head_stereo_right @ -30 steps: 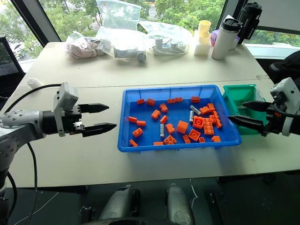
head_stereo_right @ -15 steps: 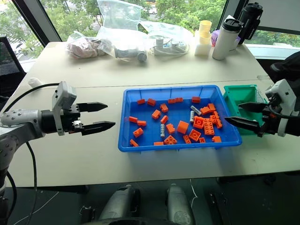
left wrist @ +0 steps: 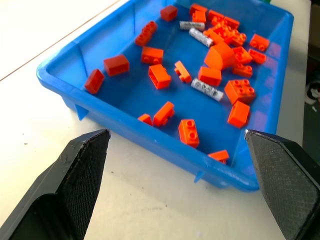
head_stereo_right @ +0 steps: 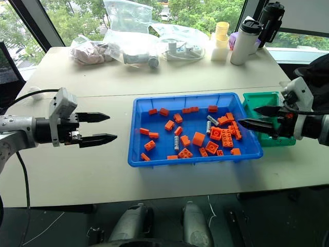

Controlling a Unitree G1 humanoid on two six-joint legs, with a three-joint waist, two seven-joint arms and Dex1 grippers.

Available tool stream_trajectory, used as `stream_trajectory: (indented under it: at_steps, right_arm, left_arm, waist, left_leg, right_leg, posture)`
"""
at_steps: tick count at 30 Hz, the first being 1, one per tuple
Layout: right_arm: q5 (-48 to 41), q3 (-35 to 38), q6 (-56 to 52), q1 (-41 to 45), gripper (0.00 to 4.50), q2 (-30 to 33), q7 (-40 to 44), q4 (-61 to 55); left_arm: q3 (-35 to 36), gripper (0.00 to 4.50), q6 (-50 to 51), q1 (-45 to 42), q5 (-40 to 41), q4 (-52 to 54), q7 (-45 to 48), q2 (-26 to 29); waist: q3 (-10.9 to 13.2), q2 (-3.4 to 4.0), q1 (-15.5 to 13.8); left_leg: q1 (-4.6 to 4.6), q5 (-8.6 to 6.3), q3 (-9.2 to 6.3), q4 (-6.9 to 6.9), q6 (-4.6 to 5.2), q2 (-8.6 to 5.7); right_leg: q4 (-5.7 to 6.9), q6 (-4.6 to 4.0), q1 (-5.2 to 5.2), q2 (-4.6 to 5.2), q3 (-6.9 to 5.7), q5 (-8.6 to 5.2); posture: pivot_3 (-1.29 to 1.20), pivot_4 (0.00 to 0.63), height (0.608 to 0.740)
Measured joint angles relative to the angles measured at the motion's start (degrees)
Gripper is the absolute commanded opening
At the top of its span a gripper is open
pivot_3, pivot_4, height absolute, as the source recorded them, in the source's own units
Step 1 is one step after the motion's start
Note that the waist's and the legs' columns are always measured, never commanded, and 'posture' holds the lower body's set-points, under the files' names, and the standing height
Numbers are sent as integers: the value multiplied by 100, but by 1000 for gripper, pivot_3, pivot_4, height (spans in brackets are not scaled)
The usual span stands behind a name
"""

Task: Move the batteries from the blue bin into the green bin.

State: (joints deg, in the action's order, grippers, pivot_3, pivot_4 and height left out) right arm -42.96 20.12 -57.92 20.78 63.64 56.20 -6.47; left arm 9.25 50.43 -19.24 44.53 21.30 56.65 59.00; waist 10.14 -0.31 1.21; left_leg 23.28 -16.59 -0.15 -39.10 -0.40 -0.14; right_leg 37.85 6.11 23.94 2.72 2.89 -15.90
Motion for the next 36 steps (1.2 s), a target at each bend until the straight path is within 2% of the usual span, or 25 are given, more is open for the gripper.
stream_trajectory:
  at_steps: [5,9,12,25,36]
  right_arm:
    - [-573,-834,-722,1194,4474,-844,-301,-538]
    - [-459,-2072,-1119,1475,4474,-1425,-661,-1072]
    - [-400,-2587,-1437,1536,4474,-1789,-963,-1187]
    - [-143,-3341,-2099,1972,4474,-2241,-1302,-839]
    - [706,-4117,-1675,2338,4474,-2396,-1200,8]
  left_arm:
    - [-469,4500,-265,-592,-230,-167,656,171]
    - [-679,4500,-358,-971,-311,-161,759,80]
    - [-771,4500,-321,-978,-307,-21,692,-71]
    - [-729,4500,-209,-561,-267,298,66,-492]
    - [-731,4500,-251,-347,-405,391,-232,-597]
  waist:
    - [1,-1,-51]
    - [1,-3,-53]
    - [1,-3,-54]
    - [0,-5,-32]
    - [0,-5,-28]
  left_leg:
    - [12,0,-4,0,0,-2]
    - [22,0,-5,-1,0,-6]
    - [28,0,-4,-3,0,-7]
    - [28,0,-3,-4,0,-6]
    - [28,0,-3,-4,0,-6]
  right_leg:
    - [-4,0,6,2,-2,0]
    - [-9,1,12,9,-4,1]
    - [-3,2,22,11,-3,1]
    - [5,1,29,10,-3,1]
    - [6,1,31,10,-3,1]
  posture:
    - [0,150,740]
    - [0,150,740]
    - [0,150,740]
    - [0,150,740]
    - [0,150,740]
